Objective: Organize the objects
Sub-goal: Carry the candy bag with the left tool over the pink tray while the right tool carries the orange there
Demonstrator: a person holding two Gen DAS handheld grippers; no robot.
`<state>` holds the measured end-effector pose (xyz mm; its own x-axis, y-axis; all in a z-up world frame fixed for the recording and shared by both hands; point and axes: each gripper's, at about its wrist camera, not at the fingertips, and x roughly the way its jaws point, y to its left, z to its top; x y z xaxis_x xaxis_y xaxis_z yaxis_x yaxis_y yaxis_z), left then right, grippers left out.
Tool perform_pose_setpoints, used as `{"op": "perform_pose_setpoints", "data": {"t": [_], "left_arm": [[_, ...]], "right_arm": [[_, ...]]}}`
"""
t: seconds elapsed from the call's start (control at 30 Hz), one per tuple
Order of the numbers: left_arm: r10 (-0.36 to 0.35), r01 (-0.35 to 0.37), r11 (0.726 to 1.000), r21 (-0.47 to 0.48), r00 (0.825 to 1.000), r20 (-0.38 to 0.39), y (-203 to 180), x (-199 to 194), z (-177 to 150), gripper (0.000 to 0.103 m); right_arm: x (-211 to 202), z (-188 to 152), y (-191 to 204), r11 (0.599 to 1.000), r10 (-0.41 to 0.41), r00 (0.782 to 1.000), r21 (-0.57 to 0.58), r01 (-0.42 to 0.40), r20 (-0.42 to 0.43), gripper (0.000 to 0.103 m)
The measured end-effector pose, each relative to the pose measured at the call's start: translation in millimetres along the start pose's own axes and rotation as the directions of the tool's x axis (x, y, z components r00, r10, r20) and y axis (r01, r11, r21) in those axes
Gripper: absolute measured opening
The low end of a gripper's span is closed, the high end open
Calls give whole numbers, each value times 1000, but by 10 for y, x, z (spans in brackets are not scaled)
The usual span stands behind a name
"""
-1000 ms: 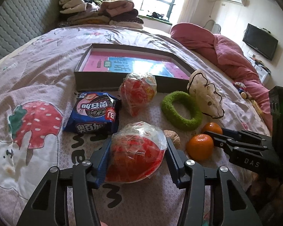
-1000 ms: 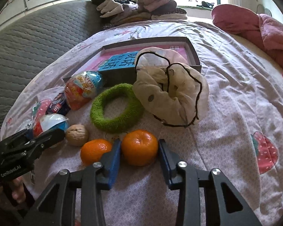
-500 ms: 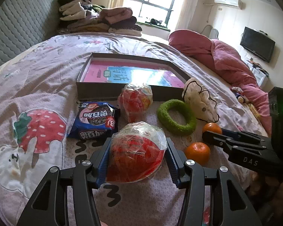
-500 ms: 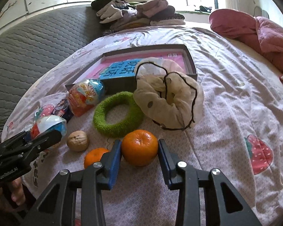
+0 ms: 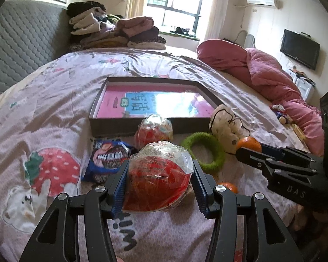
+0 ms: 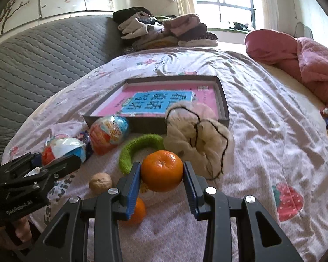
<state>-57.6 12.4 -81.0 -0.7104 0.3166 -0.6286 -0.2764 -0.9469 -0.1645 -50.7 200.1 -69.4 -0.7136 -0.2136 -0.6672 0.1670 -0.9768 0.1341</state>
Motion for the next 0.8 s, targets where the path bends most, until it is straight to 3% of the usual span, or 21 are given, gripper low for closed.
{"op": "perform_pose_setpoints", "data": {"t": [0.53,0.8], "left_arm": [[40,-40,999,-10,999,-10,44,225,382,55],[66,-66,998,6,998,22,62,280,608,55]], "right_arm": [[85,329,94,999,-22,999,-41,24,34,38],[150,529,102,998,-27,998,-58,30,62,38]]}}
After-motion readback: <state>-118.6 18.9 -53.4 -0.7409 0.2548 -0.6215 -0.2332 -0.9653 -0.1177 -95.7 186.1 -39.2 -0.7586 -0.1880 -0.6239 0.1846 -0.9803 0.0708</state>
